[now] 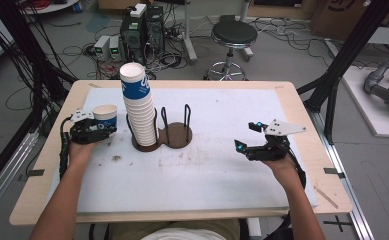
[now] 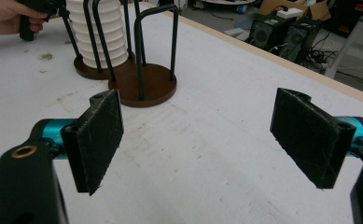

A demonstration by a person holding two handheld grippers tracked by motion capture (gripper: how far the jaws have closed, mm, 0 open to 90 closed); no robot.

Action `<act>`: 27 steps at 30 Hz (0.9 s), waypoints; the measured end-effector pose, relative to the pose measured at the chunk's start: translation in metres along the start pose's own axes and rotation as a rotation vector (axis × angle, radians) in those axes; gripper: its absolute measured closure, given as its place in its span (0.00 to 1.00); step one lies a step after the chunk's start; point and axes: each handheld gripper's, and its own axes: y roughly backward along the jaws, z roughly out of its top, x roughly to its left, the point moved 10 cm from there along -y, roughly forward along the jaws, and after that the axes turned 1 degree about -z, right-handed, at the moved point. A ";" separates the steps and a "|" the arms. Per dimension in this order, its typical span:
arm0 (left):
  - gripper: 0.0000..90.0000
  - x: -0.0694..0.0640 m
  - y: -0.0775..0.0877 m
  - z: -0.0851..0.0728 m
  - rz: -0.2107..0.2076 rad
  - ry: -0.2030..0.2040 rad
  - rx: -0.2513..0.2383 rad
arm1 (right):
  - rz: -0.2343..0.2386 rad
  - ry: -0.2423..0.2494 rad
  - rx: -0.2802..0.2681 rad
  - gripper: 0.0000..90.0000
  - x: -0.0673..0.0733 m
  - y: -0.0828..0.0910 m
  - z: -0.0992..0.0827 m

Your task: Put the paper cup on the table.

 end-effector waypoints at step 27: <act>0.24 -0.004 0.018 -0.021 0.041 -0.032 0.116 | -0.001 0.000 -0.002 0.20 -0.001 0.002 -0.001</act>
